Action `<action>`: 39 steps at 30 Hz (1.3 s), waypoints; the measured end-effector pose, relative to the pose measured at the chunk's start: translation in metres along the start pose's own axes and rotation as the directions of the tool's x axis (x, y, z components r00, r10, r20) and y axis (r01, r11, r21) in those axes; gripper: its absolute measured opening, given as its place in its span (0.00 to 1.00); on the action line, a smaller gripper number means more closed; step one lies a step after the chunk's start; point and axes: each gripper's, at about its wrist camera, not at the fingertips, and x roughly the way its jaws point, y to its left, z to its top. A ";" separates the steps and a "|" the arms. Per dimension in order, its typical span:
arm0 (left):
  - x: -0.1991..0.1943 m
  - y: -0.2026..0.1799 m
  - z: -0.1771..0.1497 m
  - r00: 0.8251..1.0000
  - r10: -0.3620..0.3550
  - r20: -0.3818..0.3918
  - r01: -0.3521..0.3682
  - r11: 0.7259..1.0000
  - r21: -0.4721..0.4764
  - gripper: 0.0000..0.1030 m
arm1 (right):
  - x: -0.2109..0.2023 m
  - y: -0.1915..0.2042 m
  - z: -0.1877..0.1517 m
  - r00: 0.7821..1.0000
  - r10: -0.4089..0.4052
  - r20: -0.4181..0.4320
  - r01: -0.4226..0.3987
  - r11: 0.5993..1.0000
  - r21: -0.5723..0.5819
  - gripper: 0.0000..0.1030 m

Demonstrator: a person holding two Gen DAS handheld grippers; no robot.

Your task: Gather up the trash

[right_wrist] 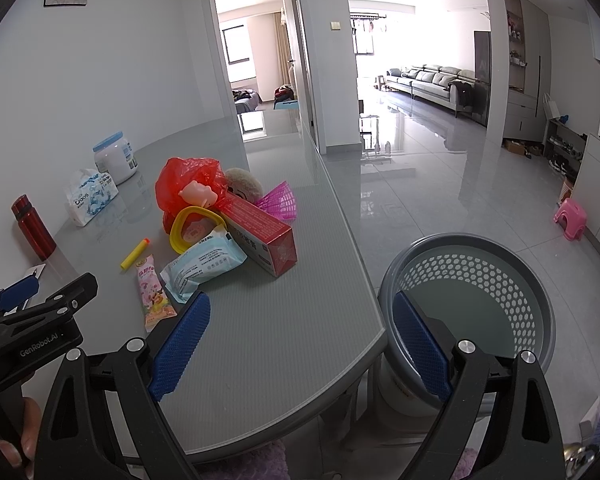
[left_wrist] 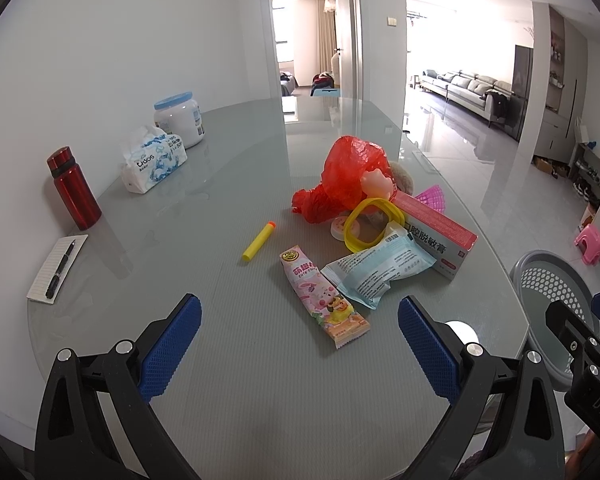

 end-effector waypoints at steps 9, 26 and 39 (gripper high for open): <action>-0.001 0.000 0.000 1.000 -0.002 0.001 0.002 1.000 -0.001 0.94 | -0.003 0.003 0.003 1.000 0.001 0.000 -0.001 1.000 0.000 0.86; -0.001 0.000 0.000 1.000 -0.002 0.002 0.002 1.000 -0.001 0.94 | -0.004 0.003 0.004 1.000 0.002 -0.001 -0.002 1.000 0.003 0.86; 0.016 0.006 -0.006 0.999 0.005 -0.034 -0.005 1.000 -0.014 0.94 | 0.006 -0.014 0.000 1.000 0.013 -0.026 -0.012 0.999 0.033 0.86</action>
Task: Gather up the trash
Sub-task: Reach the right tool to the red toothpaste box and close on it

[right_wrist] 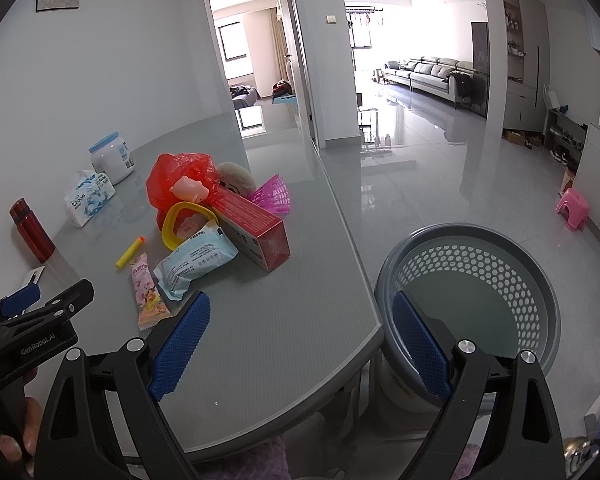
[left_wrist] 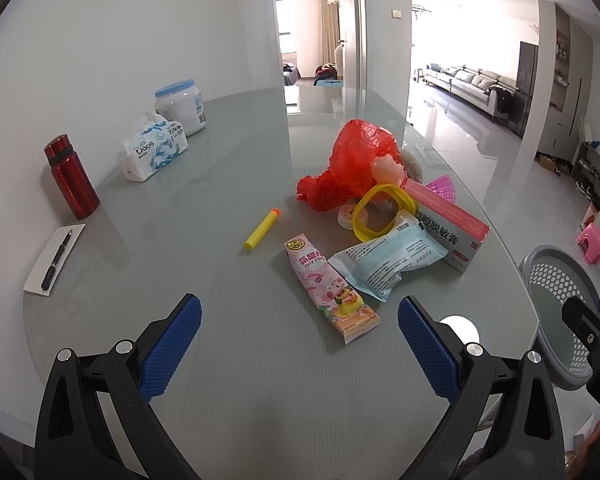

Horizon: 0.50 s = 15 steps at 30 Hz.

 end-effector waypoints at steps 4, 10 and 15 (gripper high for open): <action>0.016 0.012 -0.002 1.000 0.004 -0.029 -0.005 1.000 -0.028 0.94 | 0.016 -0.007 -0.001 1.000 0.019 -0.024 -0.019 1.000 0.010 0.86; 0.042 0.029 -0.003 0.997 0.033 -0.067 -0.038 0.997 -0.074 0.94 | 0.040 -0.006 0.001 0.998 0.050 -0.039 -0.050 0.999 -0.007 0.86; 0.064 0.033 -0.003 0.994 0.035 -0.106 -0.046 0.994 -0.096 0.94 | 0.067 -0.003 0.006 0.995 0.074 -0.062 -0.076 0.997 -0.021 0.86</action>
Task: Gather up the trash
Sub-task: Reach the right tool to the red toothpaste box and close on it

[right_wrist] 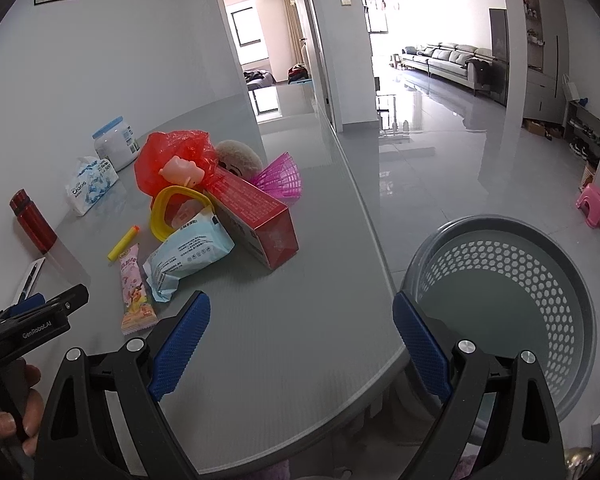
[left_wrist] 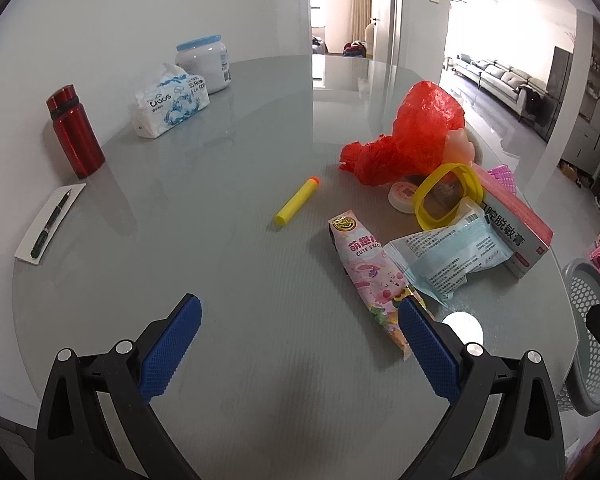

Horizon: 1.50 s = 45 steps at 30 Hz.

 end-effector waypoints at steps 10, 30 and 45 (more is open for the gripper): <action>0.033 -0.012 0.003 0.998 -0.028 -0.055 0.027 0.999 -0.029 0.94 | 0.054 0.002 0.032 0.997 0.057 -0.045 -0.060 0.997 -0.057 0.86; 0.054 -0.013 0.008 0.995 -0.008 -0.096 0.002 0.998 -0.066 0.94 | 0.126 0.015 0.066 0.983 0.111 -0.143 -0.127 0.987 -0.101 0.85; 0.052 -0.016 0.008 0.995 -0.035 -0.090 0.027 0.996 -0.084 0.94 | 0.129 0.030 0.062 0.983 0.112 -0.148 -0.141 0.969 -0.201 0.56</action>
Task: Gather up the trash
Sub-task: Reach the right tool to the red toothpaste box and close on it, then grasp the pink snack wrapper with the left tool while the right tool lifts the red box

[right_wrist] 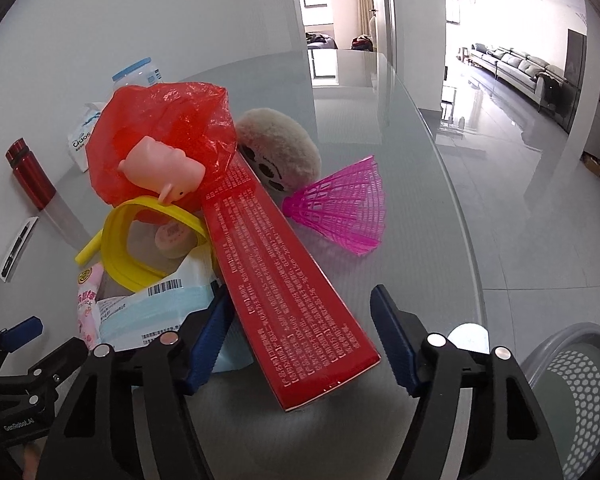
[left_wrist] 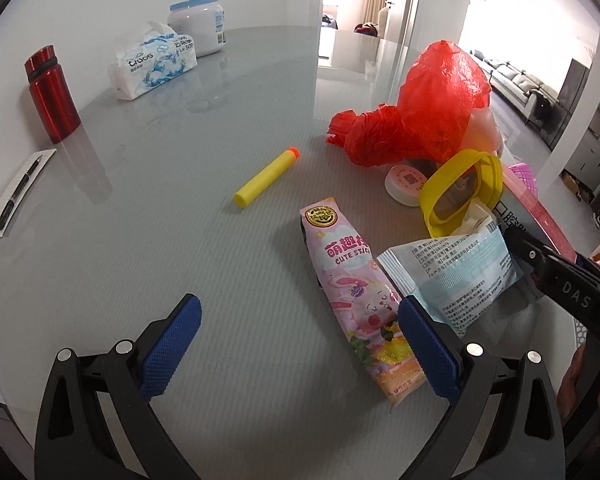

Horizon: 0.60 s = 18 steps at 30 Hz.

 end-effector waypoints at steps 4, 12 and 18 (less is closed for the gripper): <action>-0.006 0.000 -0.001 1.000 -0.010 0.010 0.010 1.000 -0.006 0.94 | -0.005 0.005 -0.003 1.000 0.018 0.016 -0.017 0.999 -0.035 0.48; -0.005 -0.006 -0.007 0.999 -0.043 -0.004 0.043 0.999 -0.003 0.94 | -0.023 0.004 -0.013 0.996 0.058 0.071 -0.055 0.998 -0.040 0.37; -0.004 -0.009 -0.008 0.998 -0.060 -0.003 0.060 0.998 -0.010 0.94 | -0.033 0.002 -0.015 0.992 0.079 0.098 -0.076 0.997 -0.032 0.34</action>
